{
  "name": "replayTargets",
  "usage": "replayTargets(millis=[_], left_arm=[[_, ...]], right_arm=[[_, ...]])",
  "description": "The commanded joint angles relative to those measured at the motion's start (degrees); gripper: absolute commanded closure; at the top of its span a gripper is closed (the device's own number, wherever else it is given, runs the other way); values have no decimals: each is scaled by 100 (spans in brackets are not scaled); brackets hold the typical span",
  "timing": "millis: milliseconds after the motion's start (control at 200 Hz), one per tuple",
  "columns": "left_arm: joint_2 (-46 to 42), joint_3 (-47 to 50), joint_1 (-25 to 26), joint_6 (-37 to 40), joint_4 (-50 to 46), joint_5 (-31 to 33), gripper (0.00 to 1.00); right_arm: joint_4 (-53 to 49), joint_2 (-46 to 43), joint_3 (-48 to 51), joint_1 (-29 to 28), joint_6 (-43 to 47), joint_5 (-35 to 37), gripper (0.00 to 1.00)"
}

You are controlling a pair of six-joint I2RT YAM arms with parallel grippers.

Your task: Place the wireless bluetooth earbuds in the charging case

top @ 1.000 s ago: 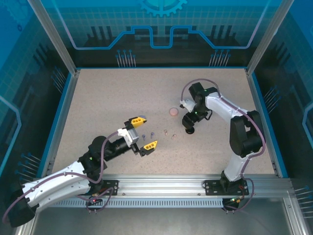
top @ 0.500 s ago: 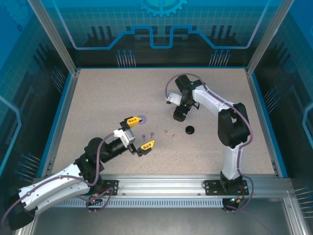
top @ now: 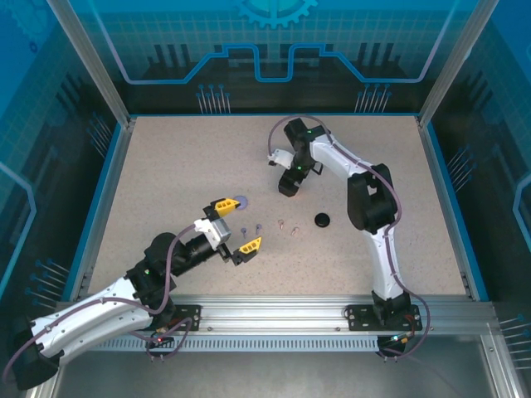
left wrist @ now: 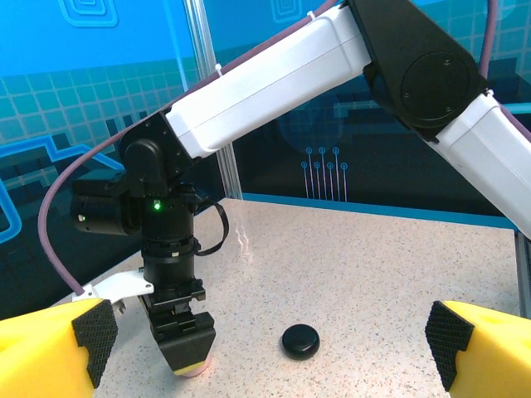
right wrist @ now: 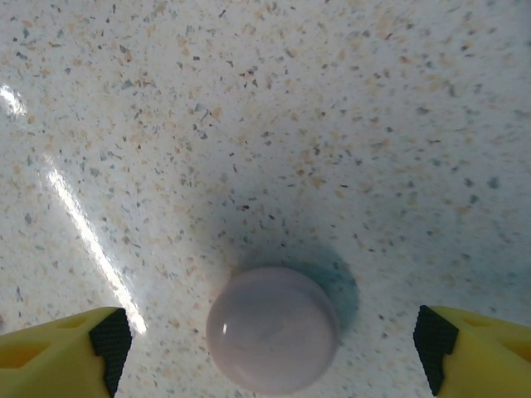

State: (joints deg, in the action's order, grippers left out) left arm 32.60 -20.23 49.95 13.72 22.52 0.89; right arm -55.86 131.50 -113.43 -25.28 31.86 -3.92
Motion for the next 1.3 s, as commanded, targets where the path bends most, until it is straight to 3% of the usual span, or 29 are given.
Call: replayTargets(millis=[0, 390, 745, 1296], left_arm=[[-65, -52, 6, 85, 1, 128, 1], [-44, -47, 6, 71, 11, 130, 1], [-43, -43, 6, 63, -2, 140, 1], [-36, -34, 10, 33, -20, 155, 1]], right_arm=[[-402, 321, -354, -69, -424, -233, 9], [-724, 472, -332, -100, -530, -315, 11], [-650, -56, 294, -107, -505, -387, 19], [-567, -536, 1075, -239, -513, -569, 19]])
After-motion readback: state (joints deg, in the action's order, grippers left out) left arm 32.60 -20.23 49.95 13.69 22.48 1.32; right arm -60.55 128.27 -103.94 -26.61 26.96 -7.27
